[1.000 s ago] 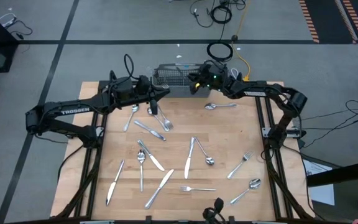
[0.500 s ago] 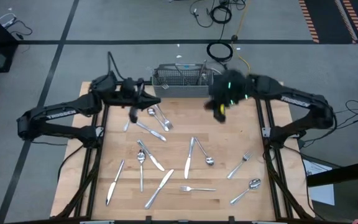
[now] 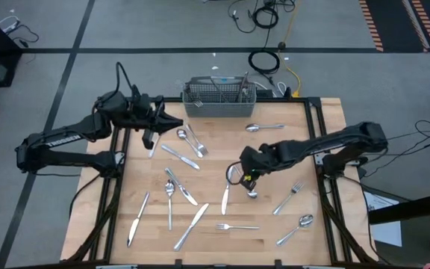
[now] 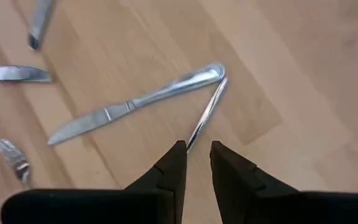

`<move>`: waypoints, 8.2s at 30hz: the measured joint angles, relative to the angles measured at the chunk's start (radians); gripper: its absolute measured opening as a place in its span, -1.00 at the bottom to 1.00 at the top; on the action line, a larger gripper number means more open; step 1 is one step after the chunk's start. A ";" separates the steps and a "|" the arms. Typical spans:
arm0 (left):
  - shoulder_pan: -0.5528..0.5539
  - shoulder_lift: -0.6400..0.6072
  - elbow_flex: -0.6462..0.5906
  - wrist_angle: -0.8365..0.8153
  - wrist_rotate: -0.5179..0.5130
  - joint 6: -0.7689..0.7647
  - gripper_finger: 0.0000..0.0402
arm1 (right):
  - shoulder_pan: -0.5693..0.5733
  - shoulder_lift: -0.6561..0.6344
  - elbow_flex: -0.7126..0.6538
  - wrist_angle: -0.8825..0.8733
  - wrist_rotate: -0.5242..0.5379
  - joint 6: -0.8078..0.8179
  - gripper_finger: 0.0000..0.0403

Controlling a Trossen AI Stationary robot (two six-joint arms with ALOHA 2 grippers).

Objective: Sort silverware
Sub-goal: Put the silver spoon into the silverware organizer, then put the silver table knife into the silverware organizer

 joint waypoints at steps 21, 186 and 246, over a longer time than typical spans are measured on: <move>-0.001 0.000 0.000 -0.060 0.099 -0.019 -0.96 | 0.025 0.243 -0.018 0.070 -0.065 0.132 -0.04; -0.213 0.630 0.001 -0.162 0.084 0.754 -0.88 | -0.051 -0.055 0.448 -0.520 -0.107 -0.454 0.22; -0.137 1.044 0.006 0.072 0.001 0.737 -0.70 | 0.216 0.128 -0.310 0.663 0.093 0.231 0.32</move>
